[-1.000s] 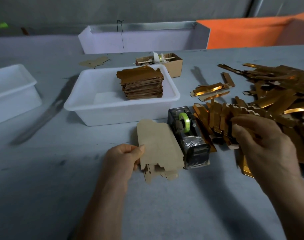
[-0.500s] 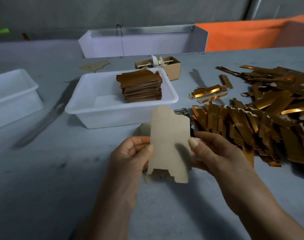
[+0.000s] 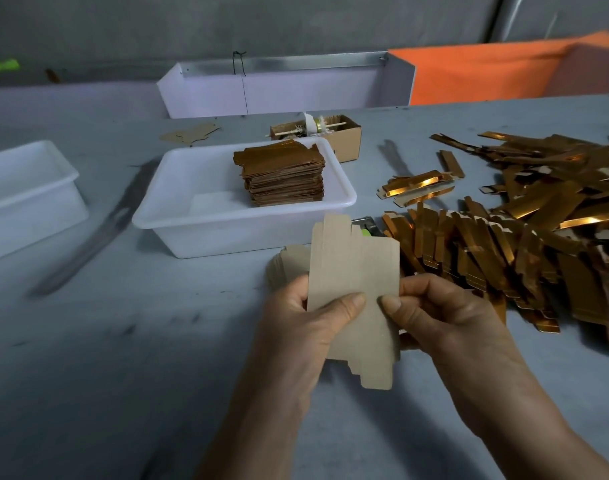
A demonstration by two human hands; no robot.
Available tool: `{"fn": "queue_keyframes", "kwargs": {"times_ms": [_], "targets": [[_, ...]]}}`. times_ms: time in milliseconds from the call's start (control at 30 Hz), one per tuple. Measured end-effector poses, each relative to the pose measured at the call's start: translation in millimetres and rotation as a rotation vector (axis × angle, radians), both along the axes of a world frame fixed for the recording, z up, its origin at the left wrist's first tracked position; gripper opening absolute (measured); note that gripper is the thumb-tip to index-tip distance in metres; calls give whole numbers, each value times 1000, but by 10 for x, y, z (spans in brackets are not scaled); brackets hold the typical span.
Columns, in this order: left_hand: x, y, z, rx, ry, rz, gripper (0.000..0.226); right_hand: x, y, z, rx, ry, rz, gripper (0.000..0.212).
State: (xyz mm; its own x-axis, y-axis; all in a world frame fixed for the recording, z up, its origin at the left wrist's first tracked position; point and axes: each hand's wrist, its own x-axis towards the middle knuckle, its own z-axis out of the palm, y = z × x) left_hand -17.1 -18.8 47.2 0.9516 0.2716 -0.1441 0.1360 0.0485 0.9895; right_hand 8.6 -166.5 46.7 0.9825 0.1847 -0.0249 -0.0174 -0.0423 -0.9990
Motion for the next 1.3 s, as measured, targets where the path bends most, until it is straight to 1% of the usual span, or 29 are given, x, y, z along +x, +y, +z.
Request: {"fn": "queue_keyframes", "kwargs": {"times_ms": [100, 200, 367, 467, 567, 667, 700, 767, 833, 900, 967, 1000, 1067, 1100, 1167, 1233, 1300], "targets": [[0, -17, -29, 9, 10, 15, 17, -25, -8, -24, -28, -5, 11, 4], [9, -36, -72, -4, 20, 34, 14, -68, 9, -18, -30, -23, 3, 5], [13, -83, -113, 37, 0, 96, 12, -166, 86, 16, -143, -137, -31, 32], [-11, -124, -97, 85, -48, 107, 14, -214, 152, 26, -81, -169, -10, 31], [-48, -131, -57, 163, -86, 19, 14, -224, 188, 15, -21, -155, -1, 26], [-85, -111, -1, 212, -82, -116, 30, -199, 173, 9, -86, -148, -11, 27], [-96, -107, 17, 231, -95, -144, 31, -193, 157, 12, -103, -141, -9, 27], [-102, -97, 14, 264, -124, -132, 29, -191, 139, 32, -113, -116, 10, 27], [-99, -81, -4, 292, -98, -126, 29, -190, 124, 31, -112, -98, -14, 32], [-114, -78, -12, 248, -56, -176, 26, -157, 76, 2, -131, -98, -98, 43], [-137, -90, -2, 199, -21, -249, 21, -105, 35, -17, -93, -20, -84, 48], [-150, -97, -2, 190, -5, -286, 19, -87, 19, -17, -15, 54, -21, 43], [-160, -108, -11, 149, 14, -324, 15, -62, -1, 11, 136, 180, 77, 27], [-156, -107, -17, 116, 23, -317, 12, -51, -11, 14, 145, 188, 85, 24], [-145, -100, -27, 77, 40, -267, 10, -40, -17, 1, 104, 152, 66, 25], [-148, -111, -51, 70, 26, -209, 8, -40, -3, -5, 63, 116, 30, 27], [-157, -139, -81, 97, -20, -131, 2, -41, 7, -9, 46, 101, -1, 27]]}}
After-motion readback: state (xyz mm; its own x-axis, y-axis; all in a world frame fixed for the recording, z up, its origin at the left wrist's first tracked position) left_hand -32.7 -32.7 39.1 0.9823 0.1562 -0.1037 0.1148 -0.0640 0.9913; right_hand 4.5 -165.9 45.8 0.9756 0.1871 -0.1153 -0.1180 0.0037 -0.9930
